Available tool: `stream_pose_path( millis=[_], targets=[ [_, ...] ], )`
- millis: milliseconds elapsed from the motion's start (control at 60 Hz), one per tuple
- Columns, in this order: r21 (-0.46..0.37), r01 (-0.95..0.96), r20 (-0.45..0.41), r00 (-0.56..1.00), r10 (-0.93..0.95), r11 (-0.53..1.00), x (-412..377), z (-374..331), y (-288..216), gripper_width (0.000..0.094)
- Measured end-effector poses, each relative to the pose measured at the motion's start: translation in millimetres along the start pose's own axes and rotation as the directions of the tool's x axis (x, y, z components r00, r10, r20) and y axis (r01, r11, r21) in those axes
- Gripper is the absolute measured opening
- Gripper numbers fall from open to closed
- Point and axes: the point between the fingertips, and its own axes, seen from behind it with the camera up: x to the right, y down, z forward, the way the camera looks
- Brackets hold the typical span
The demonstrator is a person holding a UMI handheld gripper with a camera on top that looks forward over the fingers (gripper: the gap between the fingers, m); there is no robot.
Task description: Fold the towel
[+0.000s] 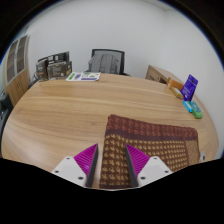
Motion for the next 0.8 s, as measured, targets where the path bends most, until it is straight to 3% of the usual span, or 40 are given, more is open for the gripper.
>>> stream_pose_path(
  millis=[100,167,283,517,583,683,800],
  targets=[
    [0.008,0.047,-0.030,0.998,-0.047,0.999,10,4,-3,0.0166],
    [0.014,0.033,-0.018,0.999,-0.033,0.999,11,4,-3,0.0083],
    [0.000,-0.006,0.035,0.999,0.006,1.000,3,-2,-8,0.0060],
    [0.092,-0.223,0.334,0.925,0.181,0.971,-66,-79,-96,0.0057],
    [0.108,-0.293,0.380,0.895,0.233,0.950,-66,-102,-121,0.0056],
    [0.117,-0.364,0.378,0.877,0.297,0.924,-30,-109,-127,0.0056],
    [0.103,-0.340,0.251,0.918,0.307,0.935,24,-81,-97,0.0055]
  ],
)
